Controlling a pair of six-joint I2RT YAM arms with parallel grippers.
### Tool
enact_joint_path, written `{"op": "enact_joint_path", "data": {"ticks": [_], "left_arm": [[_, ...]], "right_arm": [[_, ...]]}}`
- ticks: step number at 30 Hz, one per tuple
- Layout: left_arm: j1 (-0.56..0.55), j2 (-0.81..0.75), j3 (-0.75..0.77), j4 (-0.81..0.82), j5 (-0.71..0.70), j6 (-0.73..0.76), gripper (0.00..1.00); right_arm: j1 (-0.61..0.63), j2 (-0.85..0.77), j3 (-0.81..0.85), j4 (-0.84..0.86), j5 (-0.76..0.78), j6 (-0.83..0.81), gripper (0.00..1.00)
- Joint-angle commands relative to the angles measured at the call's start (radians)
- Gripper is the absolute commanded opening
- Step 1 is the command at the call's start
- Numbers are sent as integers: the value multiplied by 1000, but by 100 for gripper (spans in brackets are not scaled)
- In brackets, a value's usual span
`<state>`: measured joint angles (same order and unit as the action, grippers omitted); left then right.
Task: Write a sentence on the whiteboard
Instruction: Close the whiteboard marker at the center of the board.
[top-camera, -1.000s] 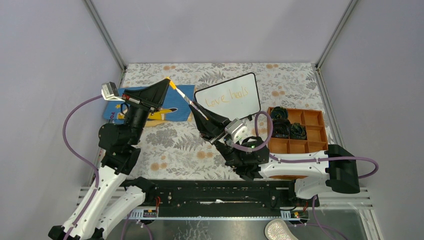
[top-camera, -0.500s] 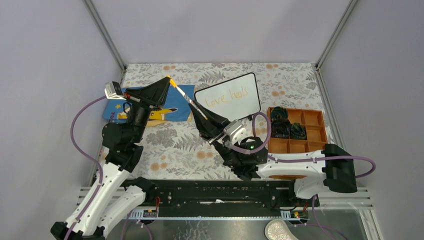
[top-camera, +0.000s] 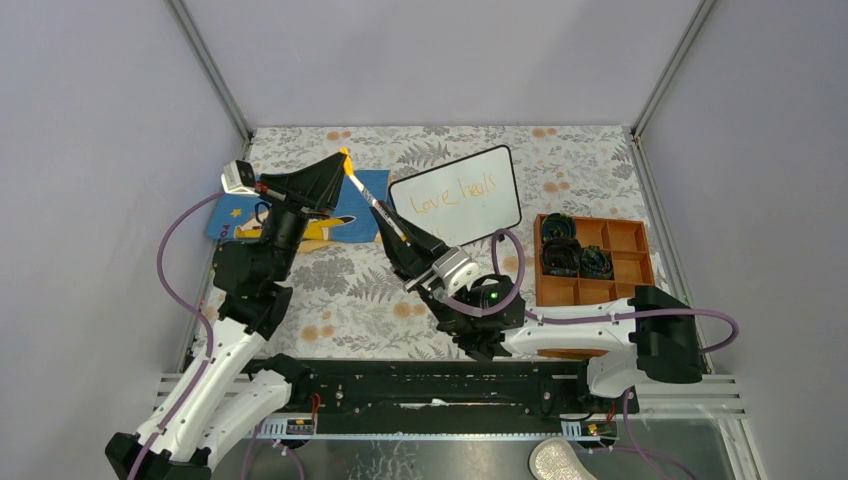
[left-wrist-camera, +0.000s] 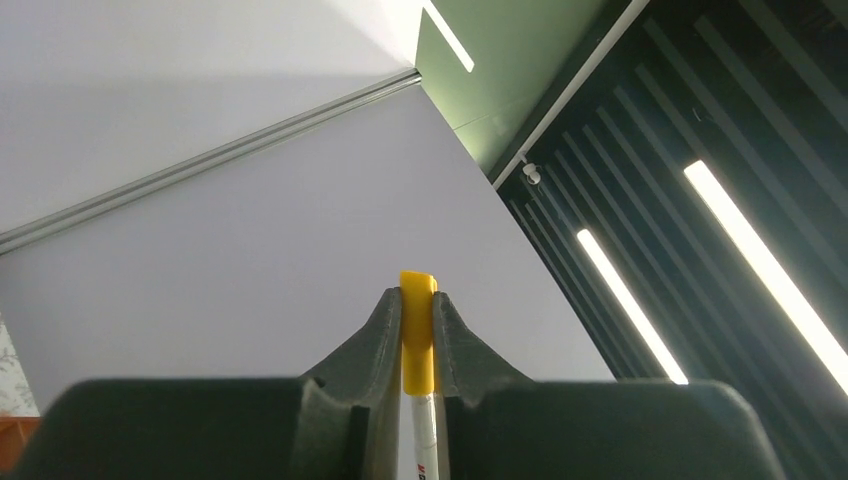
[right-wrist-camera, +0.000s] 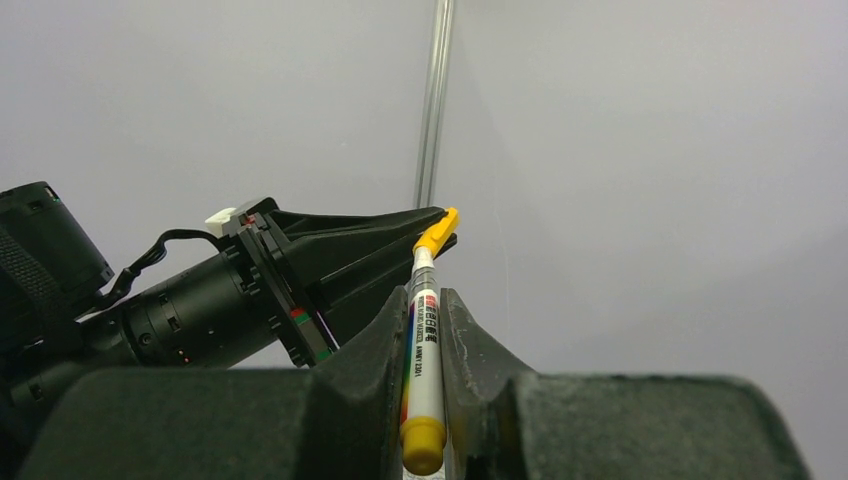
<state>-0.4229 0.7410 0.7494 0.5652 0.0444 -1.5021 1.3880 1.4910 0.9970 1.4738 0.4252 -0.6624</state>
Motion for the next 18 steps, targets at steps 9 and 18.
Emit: {"op": "enact_joint_path", "data": {"ticks": [9,18], "left_arm": [[-10,-27,0,-3,71,16,0],[-11,-46,2,-32,30,32,0]], "right_arm": [[2,29,88,137,36,-76,0],[2,66,120,188,75,-131,0]]}}
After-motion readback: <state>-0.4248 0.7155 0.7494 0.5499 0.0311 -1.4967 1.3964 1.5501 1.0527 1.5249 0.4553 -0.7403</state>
